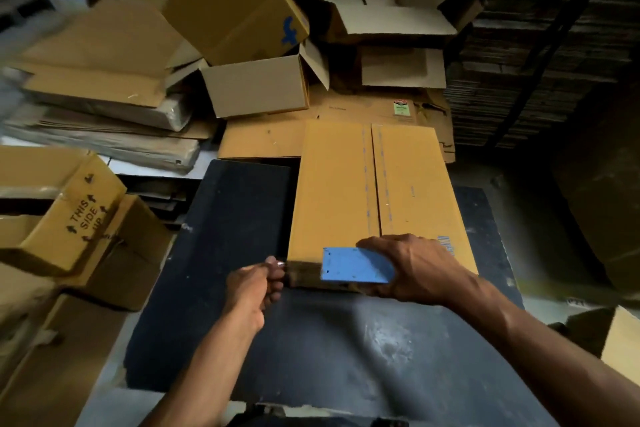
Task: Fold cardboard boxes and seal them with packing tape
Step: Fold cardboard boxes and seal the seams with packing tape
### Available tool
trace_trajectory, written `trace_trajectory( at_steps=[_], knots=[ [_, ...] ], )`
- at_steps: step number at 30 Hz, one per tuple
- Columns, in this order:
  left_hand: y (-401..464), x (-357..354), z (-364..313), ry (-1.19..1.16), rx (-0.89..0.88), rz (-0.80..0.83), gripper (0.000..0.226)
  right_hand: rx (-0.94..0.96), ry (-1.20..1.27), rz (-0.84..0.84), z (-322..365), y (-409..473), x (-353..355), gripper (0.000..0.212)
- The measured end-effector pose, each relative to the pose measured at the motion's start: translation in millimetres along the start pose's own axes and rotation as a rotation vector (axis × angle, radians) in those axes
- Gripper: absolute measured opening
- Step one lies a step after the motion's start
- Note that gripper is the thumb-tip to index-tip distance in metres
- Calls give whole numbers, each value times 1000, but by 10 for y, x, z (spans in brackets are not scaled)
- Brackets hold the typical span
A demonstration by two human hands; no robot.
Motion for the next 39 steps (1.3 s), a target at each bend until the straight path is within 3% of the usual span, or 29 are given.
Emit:
trace_trajectory(
  at_steps=[4,12,21,28,33,37,39],
  knots=[
    [162,93,23,-55,29,-40,18,-4,-73,72,-45,44,57,86],
    [384,64,110,-52,-25,-128,22,28,-171,138,75,343,110,79],
    [620,-11,310,-1,7,-93,23,24,-219,182,163,545,61,71],
    [746,-99,410,-72,199,9,32,18,-336,225,263,732,6,66],
    [709,-63,416,-106,453,190,17,14,-356,255,302,786,38,67],
    [708,4,548,-22,541,312,53,27,-376,264,361,770,88,66],
    [709,3,593,-17,566,351,59,28,-361,268,379,754,105,66]
  ],
)
Point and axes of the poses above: each hand's wrist, its own y-axis towards the middle knuckle, its own x-axis out of the back of the hand, z = x × y, the point moved 2 cm from there along y, towards the middle knuckle, and after that the axes turned 2 degrees about x, right-handed, at the moved point
